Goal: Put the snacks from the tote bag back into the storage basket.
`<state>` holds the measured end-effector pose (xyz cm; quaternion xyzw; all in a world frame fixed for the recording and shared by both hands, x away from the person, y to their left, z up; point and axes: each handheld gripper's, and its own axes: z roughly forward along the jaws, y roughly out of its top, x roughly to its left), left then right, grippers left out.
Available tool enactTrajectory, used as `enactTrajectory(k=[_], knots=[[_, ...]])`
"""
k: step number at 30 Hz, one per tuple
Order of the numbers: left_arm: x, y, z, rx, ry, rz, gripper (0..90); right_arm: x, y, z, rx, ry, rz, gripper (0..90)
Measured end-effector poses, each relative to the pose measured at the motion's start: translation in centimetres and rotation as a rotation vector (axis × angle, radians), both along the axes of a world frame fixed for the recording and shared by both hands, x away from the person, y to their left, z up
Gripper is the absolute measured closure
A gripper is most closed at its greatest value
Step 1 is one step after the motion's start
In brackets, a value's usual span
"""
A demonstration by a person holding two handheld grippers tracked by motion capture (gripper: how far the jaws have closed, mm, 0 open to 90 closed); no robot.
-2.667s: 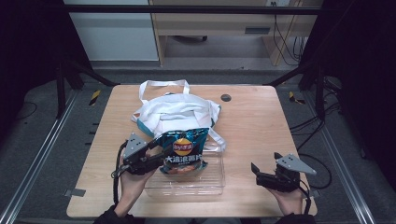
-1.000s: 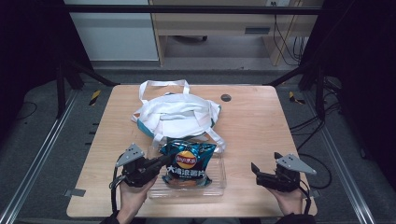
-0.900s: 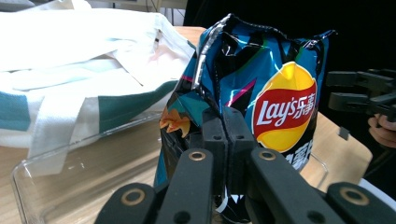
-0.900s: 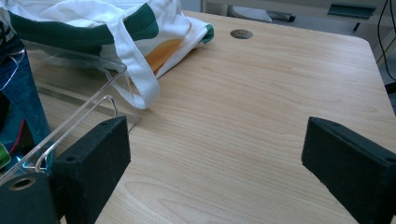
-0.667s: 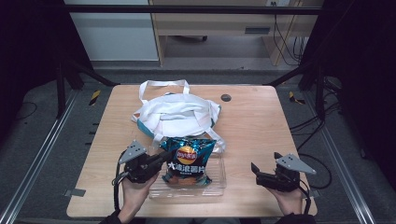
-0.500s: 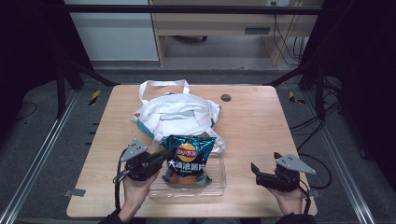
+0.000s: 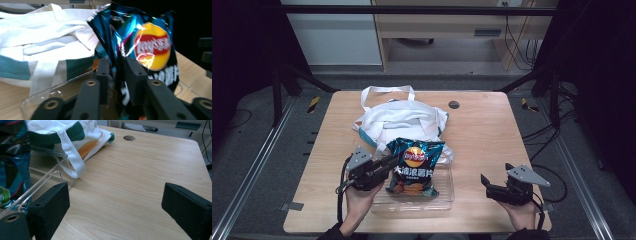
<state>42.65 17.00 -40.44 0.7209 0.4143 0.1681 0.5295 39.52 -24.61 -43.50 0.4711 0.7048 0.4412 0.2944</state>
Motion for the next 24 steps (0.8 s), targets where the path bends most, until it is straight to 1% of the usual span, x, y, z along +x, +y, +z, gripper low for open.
enactTrajectory(k=[1,2,3,4,6,7,9,11,14,20,23,24], knots=[[0.0,0.0,0.0,0.007,-0.002,0.0,66.9,0.0,0.0,0.0,-0.002,-0.003,0.001,8.2],[0.0,0.0,0.0,0.008,-0.006,-0.003,66.9,0.0,0.0,0.0,-0.002,-0.003,0.001,8.2],[-0.2,0.0,0.1,0.014,-0.017,-0.008,63.2,0.0,0.0,0.0,0.0,-0.002,0.001,8.2],[-0.2,0.0,0.1,0.014,-0.017,-0.008,61.8,0.0,0.0,0.0,0.0,-0.002,0.0,8.2],[-0.4,0.0,0.3,0.032,-0.032,-0.014,60.0,0.0,0.0,0.0,0.0,-0.002,0.0,8.2],[-0.5,0.1,0.3,0.041,-0.038,-0.016,57.1,0.0,-0.1,0.0,0.003,-0.001,-0.001,8.2],[-0.7,0.4,0.5,0.056,-0.047,-0.015,56.5,0.0,-0.1,0.0,0.002,-0.002,-0.002,8.2],[-0.9,0.8,0.6,0.059,-0.047,-0.018,53.9,-0.1,-0.1,0.0,0.004,-0.003,-0.001,8.2],[-1.1,1.5,0.7,0.053,-0.043,-0.016,52.9,-0.1,0.0,0.1,0.011,0.002,-0.003,8.2],[-1.6,2.8,0.5,0.058,-0.037,0.002,50.3,-0.2,-0.1,0.1,0.006,-0.004,-0.004,8.2],[-1.5,3.4,0.1,0.074,-0.031,0.009,46.5,-0.2,-0.2,0.1,0.009,-0.004,-0.005,8.1],[-1.5,3.5,0.0,0.079,-0.025,0.013,46.5,-0.2,-0.2,0.1,0.009,-0.004,-0.005,8.1]])
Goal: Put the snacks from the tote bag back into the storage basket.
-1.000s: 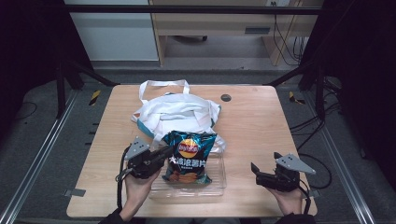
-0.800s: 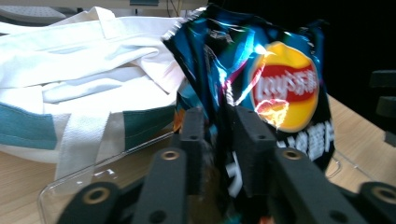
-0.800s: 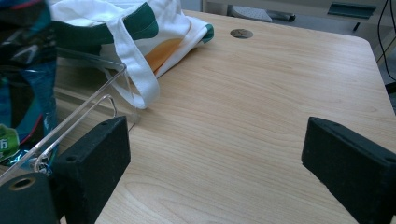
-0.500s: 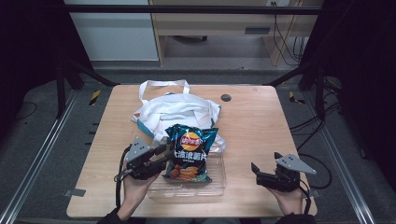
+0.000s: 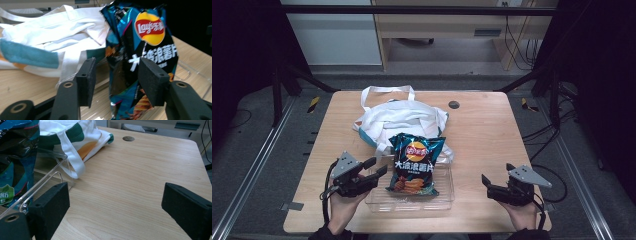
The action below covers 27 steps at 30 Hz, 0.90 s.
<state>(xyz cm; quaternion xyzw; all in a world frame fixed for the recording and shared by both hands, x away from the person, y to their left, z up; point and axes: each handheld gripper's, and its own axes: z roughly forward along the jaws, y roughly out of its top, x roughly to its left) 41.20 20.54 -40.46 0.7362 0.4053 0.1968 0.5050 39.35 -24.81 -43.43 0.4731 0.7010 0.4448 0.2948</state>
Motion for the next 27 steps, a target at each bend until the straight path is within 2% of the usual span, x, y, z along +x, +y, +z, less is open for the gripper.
enactTrajectory(k=[5,13,16,18,22,27], knots=[[0.0,1.2,-0.7,0.008,0.013,0.025,44.9,0.0,-0.1,0.0,-0.003,-0.004,-0.001,7.9],[-0.1,3.6,-2.0,0.043,0.0,0.097,41.1,-0.1,0.0,0.0,-0.002,-0.001,-0.001,7.8],[-0.1,4.3,-2.5,0.064,0.022,0.107,39.6,-0.2,-0.1,0.0,0.0,-0.003,-0.001,7.7],[-0.2,4.7,-2.7,0.073,0.016,0.119,39.7,-0.1,-0.1,0.0,-0.001,0.0,-0.004,7.7],[0.1,5.3,-3.0,0.068,0.026,0.121,39.7,-0.1,0.0,0.0,-0.003,0.0,-0.004,7.6],[0.5,5.6,-3.5,0.082,0.044,0.135,39.7,-0.1,0.0,0.0,-0.006,0.002,-0.007,7.6]])
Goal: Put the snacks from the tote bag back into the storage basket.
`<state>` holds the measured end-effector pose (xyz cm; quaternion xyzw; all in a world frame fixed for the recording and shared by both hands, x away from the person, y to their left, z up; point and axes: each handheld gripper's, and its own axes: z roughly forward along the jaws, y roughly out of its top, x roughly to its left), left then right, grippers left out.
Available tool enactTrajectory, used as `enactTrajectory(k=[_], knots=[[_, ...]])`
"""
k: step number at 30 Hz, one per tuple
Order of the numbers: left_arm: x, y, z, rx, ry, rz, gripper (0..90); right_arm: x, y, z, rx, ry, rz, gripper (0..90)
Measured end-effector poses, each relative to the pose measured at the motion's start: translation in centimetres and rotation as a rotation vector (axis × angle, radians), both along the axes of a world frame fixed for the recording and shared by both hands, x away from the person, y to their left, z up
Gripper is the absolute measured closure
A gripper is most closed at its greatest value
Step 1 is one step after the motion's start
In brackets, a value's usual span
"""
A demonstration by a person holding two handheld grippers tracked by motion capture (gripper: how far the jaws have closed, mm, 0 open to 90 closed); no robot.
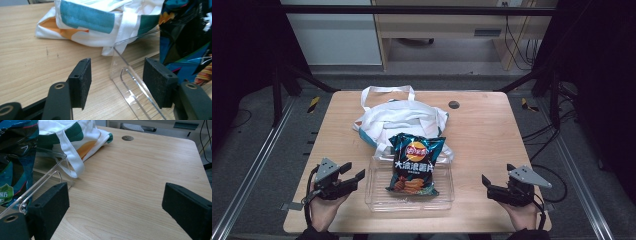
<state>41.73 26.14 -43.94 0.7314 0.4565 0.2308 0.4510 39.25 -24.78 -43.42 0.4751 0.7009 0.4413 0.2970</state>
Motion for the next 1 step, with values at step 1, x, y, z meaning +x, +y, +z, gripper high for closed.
enactTrajectory(k=[1], knots=[[0.05,0.07,-0.03,-0.001,0.0,0.002,39.7,0.07,-0.03,-0.03,0.0,0.003,-0.002,7.6]])
